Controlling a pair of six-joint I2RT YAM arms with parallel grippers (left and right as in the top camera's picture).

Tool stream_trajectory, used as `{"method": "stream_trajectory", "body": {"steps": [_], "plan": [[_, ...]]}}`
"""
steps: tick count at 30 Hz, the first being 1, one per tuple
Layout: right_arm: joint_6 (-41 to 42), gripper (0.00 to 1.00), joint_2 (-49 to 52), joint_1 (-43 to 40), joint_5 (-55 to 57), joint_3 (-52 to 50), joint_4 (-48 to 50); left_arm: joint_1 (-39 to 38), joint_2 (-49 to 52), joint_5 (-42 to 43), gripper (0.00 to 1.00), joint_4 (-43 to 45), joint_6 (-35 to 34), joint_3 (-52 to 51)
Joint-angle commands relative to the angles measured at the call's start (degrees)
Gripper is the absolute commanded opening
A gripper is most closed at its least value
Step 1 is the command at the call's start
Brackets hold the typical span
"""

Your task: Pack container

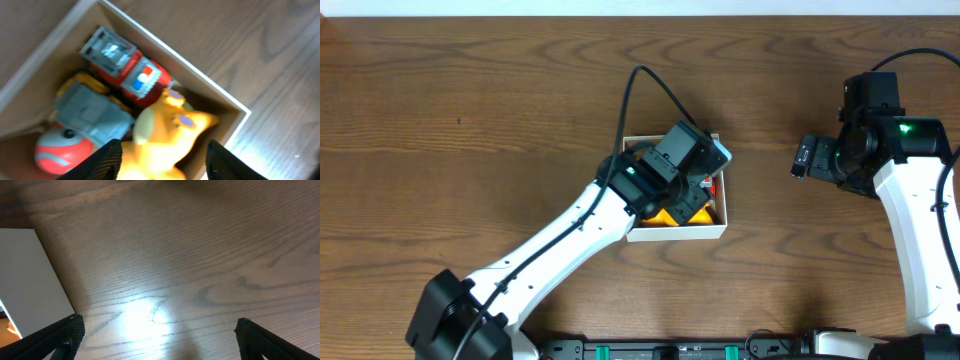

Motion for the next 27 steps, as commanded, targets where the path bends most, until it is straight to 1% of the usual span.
{"method": "stream_trajectory", "body": {"steps": [1, 7, 11, 13, 16, 19, 26, 27], "plan": [[-1.27, 0.99, 0.15, -0.31, 0.55, -0.28, 0.02, 2.62, -1.60, -2.25, 0.60, -0.85, 0.22, -0.55], [-1.29, 0.99, 0.15, -0.24, 0.48, -0.28, 1.60, 11.13, -2.73, -2.47, 0.65, -1.64, -1.42, -0.55], [-2.12, 0.99, 0.15, -0.24, -0.66, -0.28, 3.21, 18.32, -3.61, -2.40, 0.65, -1.79, -2.60, -0.55], [-2.14, 0.99, 0.15, -0.24, -1.22, -0.28, 3.72, 20.35, -4.09, -1.95, 0.64, -2.12, -2.56, -0.55], [-2.12, 0.99, 0.15, -0.24, -1.40, -0.28, 4.31, 20.63, -4.57, 0.76, 0.55, -3.26, -2.45, -0.55], [-2.08, 0.99, 0.15, -0.24, -1.42, -0.28, 4.44, 18.34, -4.59, 1.75, 0.48, -4.63, -2.32, -0.59], [-2.08, 0.99, 0.17, -0.24, -3.13, -0.28, 4.26, 7.63, -4.20, 1.73, 0.23, -4.13, -2.29, -0.61], [-2.08, 0.99, 0.15, -0.24, -3.41, -0.28, 4.24, 6.19, -3.91, 1.73, 0.15, -3.96, -2.29, -0.61]]}}
